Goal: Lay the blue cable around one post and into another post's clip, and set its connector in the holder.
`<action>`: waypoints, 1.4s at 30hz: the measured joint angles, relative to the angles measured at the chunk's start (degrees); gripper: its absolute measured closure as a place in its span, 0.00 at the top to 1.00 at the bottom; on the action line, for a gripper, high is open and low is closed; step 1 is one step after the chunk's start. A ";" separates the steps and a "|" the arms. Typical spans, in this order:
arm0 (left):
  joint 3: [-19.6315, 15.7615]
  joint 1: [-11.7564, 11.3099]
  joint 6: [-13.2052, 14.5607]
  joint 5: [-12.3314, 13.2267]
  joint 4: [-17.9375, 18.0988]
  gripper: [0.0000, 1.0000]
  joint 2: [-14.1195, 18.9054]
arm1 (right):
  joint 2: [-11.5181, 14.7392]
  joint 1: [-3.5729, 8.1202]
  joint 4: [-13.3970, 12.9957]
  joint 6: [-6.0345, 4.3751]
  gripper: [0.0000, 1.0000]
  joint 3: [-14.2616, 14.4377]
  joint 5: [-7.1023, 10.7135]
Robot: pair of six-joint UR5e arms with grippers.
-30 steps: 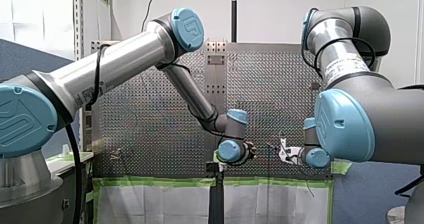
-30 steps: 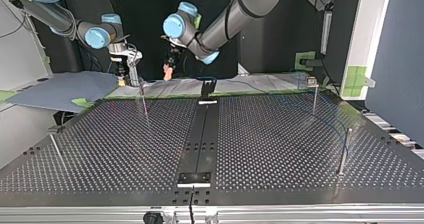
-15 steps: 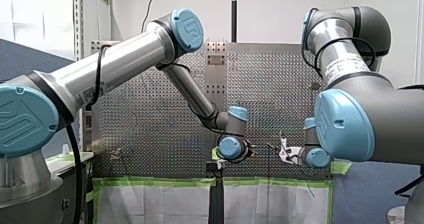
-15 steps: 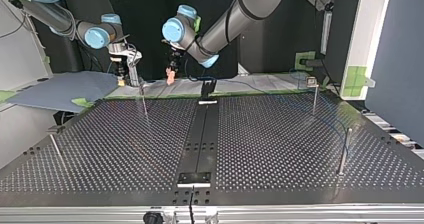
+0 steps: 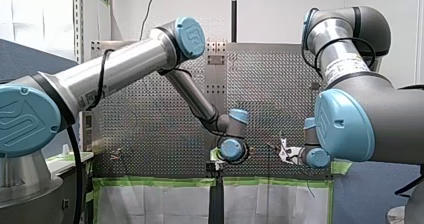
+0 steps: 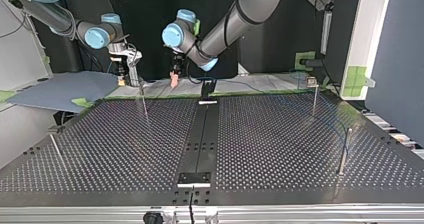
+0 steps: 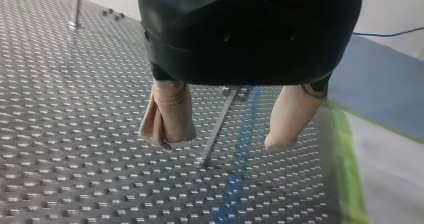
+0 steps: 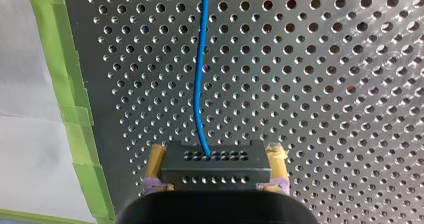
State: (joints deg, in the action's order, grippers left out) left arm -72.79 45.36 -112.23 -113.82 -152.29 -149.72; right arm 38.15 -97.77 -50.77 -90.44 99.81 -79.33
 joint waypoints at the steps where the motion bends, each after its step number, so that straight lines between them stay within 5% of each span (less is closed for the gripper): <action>1: 0.45 0.09 -0.03 0.14 -0.44 1.00 -0.46 | 0.00 0.02 0.00 -0.03 0.04 0.00 0.01; 14: 6.11 0.40 0.40 -0.28 -2.55 1.00 -3.04 | 0.01 0.16 0.01 -0.09 0.04 -0.01 0.05; 33: 6.38 0.27 0.01 -3.17 0.55 1.00 -3.10 | -0.02 0.50 -0.14 -0.54 0.04 -0.01 0.05; 34: 6.39 0.27 0.01 -3.23 0.97 0.93 -3.11 | -0.02 0.51 -0.13 -0.52 0.04 -0.01 0.05; 35: 6.38 0.26 0.01 -3.31 1.54 0.76 -3.10 | -0.02 0.54 -0.12 -0.49 0.04 -0.01 0.05; 36: 6.38 0.24 0.02 -3.35 1.89 0.76 -3.11 | -0.02 0.57 -0.12 -0.45 0.04 -0.01 0.05; 38: 6.37 0.18 0.02 -3.44 2.43 0.45 -3.11 | -0.02 0.58 -0.10 -0.38 0.04 0.00 0.05; 39: 6.37 0.14 0.02 -3.47 2.57 0.45 -3.11 | -0.03 0.59 -0.08 -0.32 0.04 0.01 0.05; 41: 6.37 0.04 0.07 -3.45 2.75 0.18 -3.13 | -0.03 0.59 -0.06 -0.26 0.04 0.01 0.05; 42: 6.37 0.00 0.11 -3.41 2.79 0.18 -3.14 | -0.03 0.59 -0.06 -0.23 0.04 0.01 0.05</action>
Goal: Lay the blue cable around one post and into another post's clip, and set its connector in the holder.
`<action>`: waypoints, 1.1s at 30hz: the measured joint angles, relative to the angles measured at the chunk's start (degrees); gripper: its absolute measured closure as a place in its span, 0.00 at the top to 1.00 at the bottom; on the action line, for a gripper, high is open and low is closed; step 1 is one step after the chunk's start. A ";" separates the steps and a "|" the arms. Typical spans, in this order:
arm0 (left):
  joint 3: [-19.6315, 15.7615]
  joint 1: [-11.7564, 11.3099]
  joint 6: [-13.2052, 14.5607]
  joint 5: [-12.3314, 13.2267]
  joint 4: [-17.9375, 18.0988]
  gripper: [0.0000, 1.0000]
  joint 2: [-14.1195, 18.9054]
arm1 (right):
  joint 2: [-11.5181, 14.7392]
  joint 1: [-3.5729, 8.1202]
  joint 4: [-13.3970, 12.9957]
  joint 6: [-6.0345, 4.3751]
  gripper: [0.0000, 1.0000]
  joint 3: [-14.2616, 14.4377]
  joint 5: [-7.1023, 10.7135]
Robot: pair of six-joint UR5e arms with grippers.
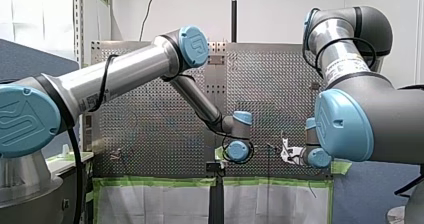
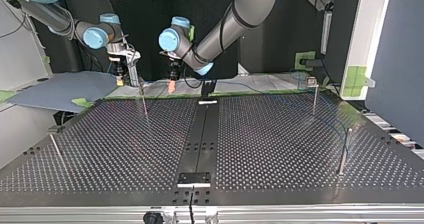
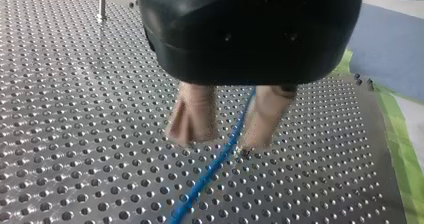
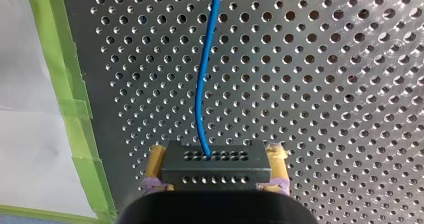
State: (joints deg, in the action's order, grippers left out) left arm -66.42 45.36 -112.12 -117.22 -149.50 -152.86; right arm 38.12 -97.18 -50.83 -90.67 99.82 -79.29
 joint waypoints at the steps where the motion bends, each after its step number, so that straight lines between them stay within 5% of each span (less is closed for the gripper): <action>1: 0.00 -0.04 0.08 0.09 0.06 0.18 0.00 | 0.00 0.00 -0.01 0.02 0.04 0.00 0.00; 2: 0.00 -0.09 0.24 0.32 0.17 0.12 -0.01 | 0.00 0.00 -0.01 0.05 0.04 0.00 0.00; 23: -4.00 -0.88 2.67 1.61 4.17 0.12 -0.02 | -0.19 0.24 -2.50 0.81 0.04 0.00 -0.43; 33: -4.32 -1.15 3.00 1.70 6.01 0.12 -0.01 | -0.84 1.47 -5.34 0.41 0.04 -0.67 -0.96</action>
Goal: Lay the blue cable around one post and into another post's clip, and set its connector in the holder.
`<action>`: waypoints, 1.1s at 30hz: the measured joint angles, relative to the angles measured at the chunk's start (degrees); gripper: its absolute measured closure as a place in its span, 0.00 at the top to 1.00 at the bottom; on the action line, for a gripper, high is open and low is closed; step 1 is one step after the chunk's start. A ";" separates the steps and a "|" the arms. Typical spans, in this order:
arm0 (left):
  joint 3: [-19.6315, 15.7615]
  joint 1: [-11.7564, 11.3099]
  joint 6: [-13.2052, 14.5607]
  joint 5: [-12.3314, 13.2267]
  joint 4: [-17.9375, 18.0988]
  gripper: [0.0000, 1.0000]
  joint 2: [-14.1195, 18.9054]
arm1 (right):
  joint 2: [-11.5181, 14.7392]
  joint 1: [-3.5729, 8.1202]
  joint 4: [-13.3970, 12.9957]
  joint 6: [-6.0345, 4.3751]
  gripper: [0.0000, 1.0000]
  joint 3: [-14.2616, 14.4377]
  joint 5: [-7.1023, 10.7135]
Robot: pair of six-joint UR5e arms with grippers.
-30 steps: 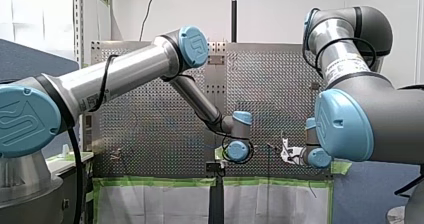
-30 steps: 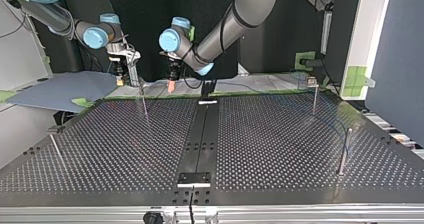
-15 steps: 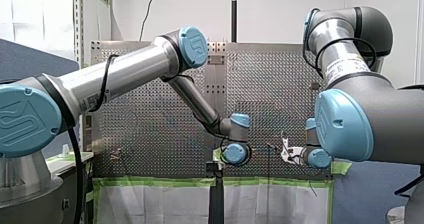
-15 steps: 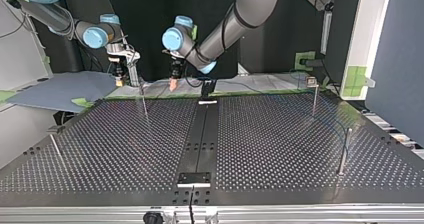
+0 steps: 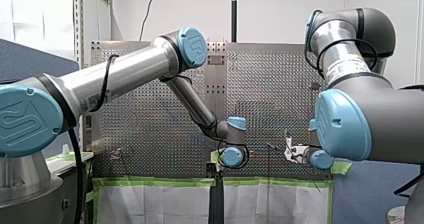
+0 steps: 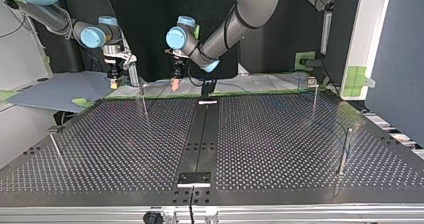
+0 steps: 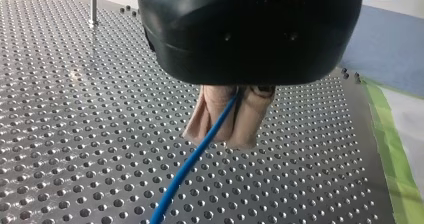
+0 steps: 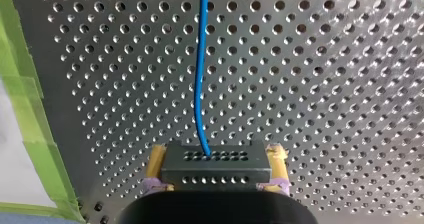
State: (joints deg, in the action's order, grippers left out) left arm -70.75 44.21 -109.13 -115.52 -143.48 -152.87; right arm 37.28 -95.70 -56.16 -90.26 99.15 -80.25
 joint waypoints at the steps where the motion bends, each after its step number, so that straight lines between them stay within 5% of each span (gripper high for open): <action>1: 0.00 -0.02 0.06 0.01 0.01 0.12 0.00 | -0.30 0.13 0.05 -0.01 0.04 -0.28 0.01; 9: 0.26 -0.20 1.24 1.24 -0.04 0.12 0.00 | -2.91 0.57 3.33 0.84 0.04 -2.88 -0.06; 23: 1.35 -0.37 4.95 1.61 -0.99 0.12 -0.38 | -3.16 0.83 6.13 0.32 0.04 -4.86 -0.22; 33: 1.50 -0.50 7.32 1.44 -1.19 0.12 -1.29 | -3.16 0.97 10.73 0.34 0.04 -8.46 -2.17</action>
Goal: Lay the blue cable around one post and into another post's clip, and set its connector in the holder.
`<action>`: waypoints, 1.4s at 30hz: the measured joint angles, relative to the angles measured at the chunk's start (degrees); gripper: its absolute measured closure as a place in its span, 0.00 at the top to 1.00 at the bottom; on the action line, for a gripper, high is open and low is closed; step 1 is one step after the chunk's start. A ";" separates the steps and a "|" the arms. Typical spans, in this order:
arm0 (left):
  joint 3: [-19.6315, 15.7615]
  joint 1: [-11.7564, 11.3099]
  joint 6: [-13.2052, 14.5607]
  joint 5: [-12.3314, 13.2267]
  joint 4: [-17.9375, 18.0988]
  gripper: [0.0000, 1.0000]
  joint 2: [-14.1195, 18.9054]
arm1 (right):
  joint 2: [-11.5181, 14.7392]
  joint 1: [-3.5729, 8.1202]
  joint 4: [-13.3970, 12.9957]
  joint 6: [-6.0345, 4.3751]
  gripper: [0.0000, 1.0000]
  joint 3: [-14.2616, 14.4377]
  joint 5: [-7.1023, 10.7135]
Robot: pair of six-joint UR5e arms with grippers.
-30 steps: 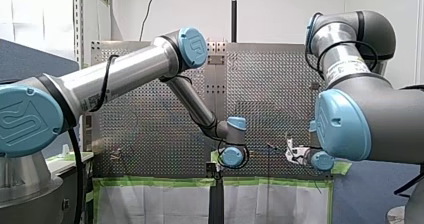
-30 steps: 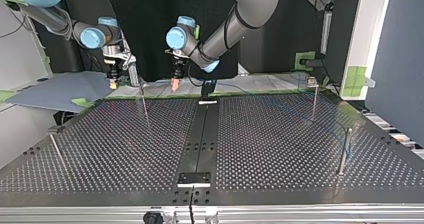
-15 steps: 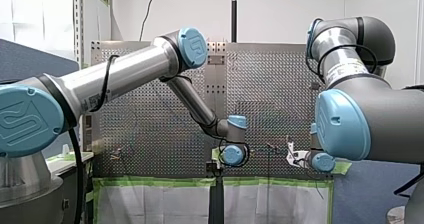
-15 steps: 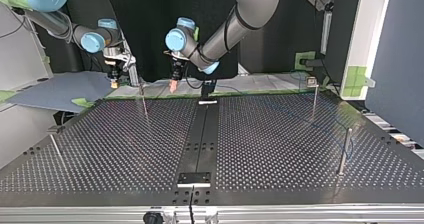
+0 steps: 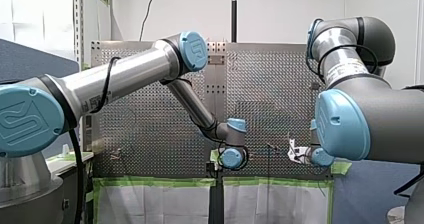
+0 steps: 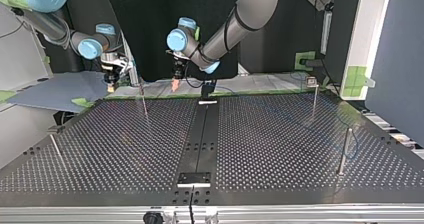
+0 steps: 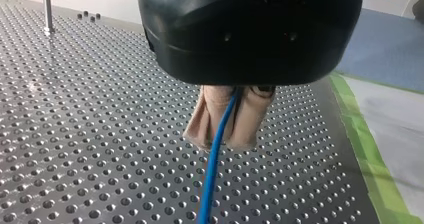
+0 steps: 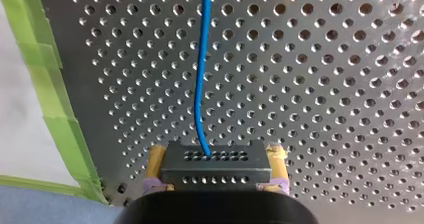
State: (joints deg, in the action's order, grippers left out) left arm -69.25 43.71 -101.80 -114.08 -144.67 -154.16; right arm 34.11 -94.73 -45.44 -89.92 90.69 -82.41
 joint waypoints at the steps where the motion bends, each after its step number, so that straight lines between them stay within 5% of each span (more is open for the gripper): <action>1: 0.06 -0.01 0.15 -0.01 0.04 0.12 0.00 | 0.00 0.00 0.22 -0.03 0.04 -0.25 -0.09; 16: 0.52 -1.11 1.25 -0.07 1.05 0.12 -0.03 | -0.04 0.08 0.56 -0.50 0.04 -2.28 -0.48; 32: 3.00 -2.50 1.77 -1.69 1.66 0.12 -0.10 | -0.54 0.46 -1.36 -2.96 0.04 -3.67 -2.38; 42: 5.32 -3.46 3.51 -2.50 -0.47 0.10 -2.51 | -4.68 1.28 1.78 -2.66 0.04 -7.06 -3.15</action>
State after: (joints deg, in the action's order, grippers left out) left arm -63.93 40.25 -98.30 -116.58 -145.15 -156.67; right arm 29.43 -93.45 -43.66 -92.58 83.64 -85.56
